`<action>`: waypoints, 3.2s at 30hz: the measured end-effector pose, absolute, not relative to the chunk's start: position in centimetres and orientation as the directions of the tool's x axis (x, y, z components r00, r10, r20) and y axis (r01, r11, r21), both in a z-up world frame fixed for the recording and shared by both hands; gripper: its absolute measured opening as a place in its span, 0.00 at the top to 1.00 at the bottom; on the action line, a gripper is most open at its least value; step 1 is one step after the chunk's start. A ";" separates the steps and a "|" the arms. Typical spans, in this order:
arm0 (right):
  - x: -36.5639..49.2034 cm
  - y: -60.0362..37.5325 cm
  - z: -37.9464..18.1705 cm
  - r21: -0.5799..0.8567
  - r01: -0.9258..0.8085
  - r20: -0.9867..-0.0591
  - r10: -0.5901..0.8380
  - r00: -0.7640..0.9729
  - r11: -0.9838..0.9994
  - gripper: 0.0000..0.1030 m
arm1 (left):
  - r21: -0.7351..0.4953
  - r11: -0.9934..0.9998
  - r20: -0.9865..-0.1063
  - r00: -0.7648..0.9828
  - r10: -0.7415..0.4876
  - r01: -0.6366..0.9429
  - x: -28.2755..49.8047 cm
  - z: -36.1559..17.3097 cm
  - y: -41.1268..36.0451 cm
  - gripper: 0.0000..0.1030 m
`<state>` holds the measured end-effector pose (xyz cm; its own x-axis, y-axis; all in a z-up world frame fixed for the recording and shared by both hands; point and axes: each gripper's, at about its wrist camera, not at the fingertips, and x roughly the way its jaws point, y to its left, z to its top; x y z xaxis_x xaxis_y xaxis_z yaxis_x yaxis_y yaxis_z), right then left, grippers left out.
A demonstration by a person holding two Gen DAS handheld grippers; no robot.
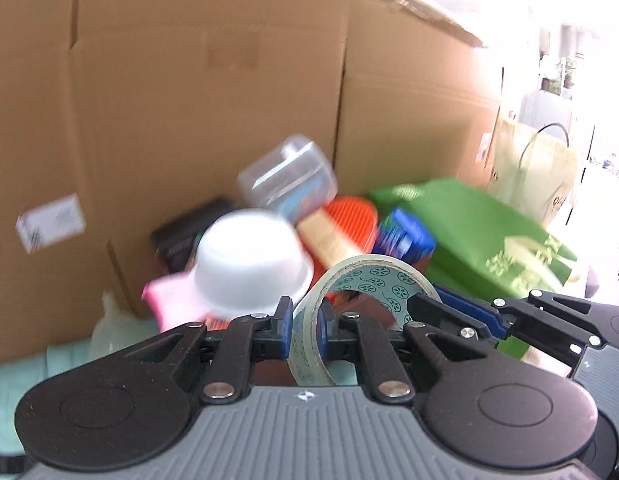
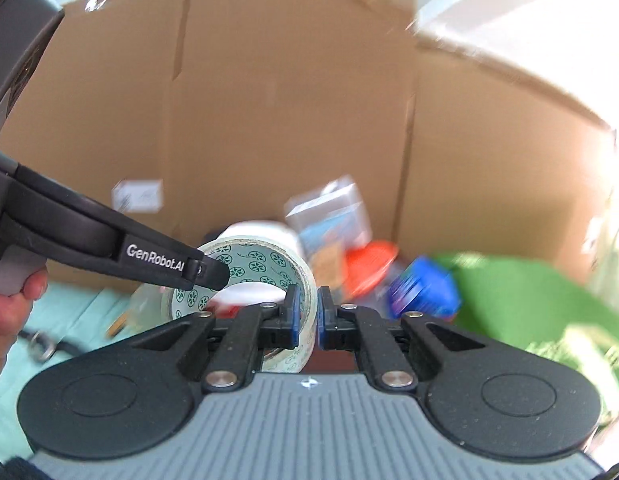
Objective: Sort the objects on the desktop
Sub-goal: 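Carry the clear tape roll with the left gripper and release it into the brown box, then move the left gripper to the black tape roll on the cloth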
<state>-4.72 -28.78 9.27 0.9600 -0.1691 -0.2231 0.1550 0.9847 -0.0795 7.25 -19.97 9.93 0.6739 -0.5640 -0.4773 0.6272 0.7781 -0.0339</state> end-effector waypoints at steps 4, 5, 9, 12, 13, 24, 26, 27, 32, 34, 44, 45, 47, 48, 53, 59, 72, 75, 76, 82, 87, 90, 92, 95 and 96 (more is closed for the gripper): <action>-2.9 -31.7 11.3 -0.079 0.200 -0.169 -0.211 0.963 0.977 0.94 | -0.052 0.763 -0.450 0.667 -0.594 0.644 9.4 12.1 -23.2 0.89; -2.2 -32.5 11.7 -0.085 0.207 -0.161 -0.219 0.963 0.975 0.94 | -0.061 0.762 -0.448 0.665 -0.598 0.645 10.1 12.4 -24.0 0.89; 0.7 -35.3 12.6 -0.098 0.213 -0.163 -0.226 0.960 0.972 0.94 | -0.118 0.769 -0.480 0.642 -0.598 0.629 13.4 12.8 -26.8 0.89; 2.4 -37.4 12.5 -0.099 0.199 -0.184 -0.214 0.959 0.975 0.94 | -0.140 0.775 -0.498 0.633 -0.593 0.616 15.1 12.4 -28.5 0.89; 3.0 -37.9 12.5 -0.100 0.196 -0.192 -0.213 0.958 0.975 0.94 | -0.146 0.776 -0.502 0.630 -0.592 0.614 15.5 12.2 -28.9 0.89; 7.2 -40.6 11.2 -0.111 0.178 -0.249 -0.200 0.948 0.978 0.94 | -0.191 0.775 -0.547 0.590 -0.594 0.603 19.7 9.7 -31.3 0.89; 7.7 -40.5 11.0 -0.109 0.173 -0.242 -0.195 0.950 0.979 0.94 | -0.201 0.774 -0.555 0.581 -0.595 0.601 20.2 9.2 -31.3 0.89; 7.9 -40.3 10.9 -0.114 0.172 -0.239 -0.195 0.951 0.978 0.94 | -0.204 0.773 -0.556 0.579 -0.596 0.600 20.4 9.0 -31.3 0.89; 8.4 -39.8 10.8 -0.141 0.172 -0.230 -0.201 0.952 0.975 0.94 | -0.222 0.765 -0.555 0.567 -0.609 0.604 20.9 8.7 -31.0 0.89; 8.4 -39.8 10.6 -0.147 0.167 -0.224 -0.197 0.954 0.975 0.94 | -0.237 0.762 -0.549 0.564 -0.617 0.603 20.9 8.7 -30.5 0.89; 7.8 -39.3 9.8 -0.173 0.183 -0.227 -0.220 0.949 0.968 0.59 | -0.223 0.756 -0.506 0.589 -0.630 0.616 19.6 9.5 -29.9 0.63; 7.7 -39.3 9.8 -0.165 0.184 -0.228 -0.219 0.949 0.969 0.58 | -0.224 0.756 -0.507 0.589 -0.629 0.614 19.6 9.5 -29.9 0.63; 7.2 -39.5 9.9 -0.145 0.188 -0.222 -0.217 0.951 0.971 0.55 | -0.230 0.756 -0.508 0.588 -0.630 0.613 19.7 9.5 -30.0 0.62; 6.9 -39.6 10.1 -0.139 0.191 -0.216 -0.218 0.952 0.972 0.55 | -0.231 0.756 -0.506 0.588 -0.631 0.613 19.6 9.5 -29.9 0.62; 4.4 -40.2 11.0 -0.096 0.239 -0.171 -0.252 0.952 0.966 0.51 | -0.236 0.752 -0.481 0.599 -0.641 0.615 19.1 10.2 -29.5 0.55; 0.9 -40.0 10.9 -0.045 0.254 -0.167 -0.258 0.952 0.966 0.45 | -0.255 0.731 -0.433 0.601 -0.672 0.633 16.6 10.7 -27.2 0.25; -3.1 -33.5 8.3 -0.129 0.160 -0.270 -0.190 0.944 0.979 0.02 | -0.239 0.757 -0.423 0.637 -0.645 0.608 8.4 6.5 -19.9 0.04; -3.7 -31.5 7.3 -0.133 0.122 -0.300 -0.158 0.941 0.984 0.02 | -0.235 0.789 -0.439 0.662 -0.607 0.567 7.3 5.3 -17.9 0.04; -3.8 -30.9 6.9 -0.128 0.108 -0.313 -0.143 0.939 0.986 0.02 | -0.217 0.803 -0.446 0.676 -0.587 0.554 7.0 5.0 -17.3 0.04; -3.9 -26.8 4.9 -0.088 0.026 -0.385 -0.058 0.921 0.996 0.02 | -0.093 0.865 -0.464 0.747 -0.476 0.494 5.0 3.3 -13.5 0.04; -3.5 -23.1 3.4 -0.059 -0.055 -0.439 0.023 0.898 0.997 0.02 | -0.048 0.902 -0.489 0.777 -0.396 0.430 4.2 1.7 -9.9 0.04; -3.1 -20.7 2.7 -0.053 -0.108 -0.463 0.072 0.883 0.993 0.02 | -0.046 0.920 -0.509 0.783 -0.357 0.390 4.3 0.9 -7.8 0.04; -2.8 -19.1 2.3 -0.054 -0.139 -0.475 0.097 0.875 0.989 0.02 | -0.048 0.930 -0.519 0.787 -0.334 0.364 4.4 0.5 -6.5 0.04; -2.4 -17.1 1.9 -0.061 -0.187 -0.488 0.134 0.863 0.980 0.02 | -0.055 0.945 -0.528 0.794 -0.301 0.322 4.8 0.0 -4.4 0.04; -2.1 -16.6 1.7 -0.062 -0.200 -0.491 0.145 0.859 0.978 0.02 | -0.059 0.949 -0.531 0.796 -0.292 0.309 5.0 -0.1 -3.7 0.04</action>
<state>-2.09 -16.60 1.70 0.8592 0.1446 -0.4907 -0.2002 0.9778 -0.0624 5.02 -3.75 -0.13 0.7956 -0.2922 -0.5307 0.3092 0.9492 -0.0591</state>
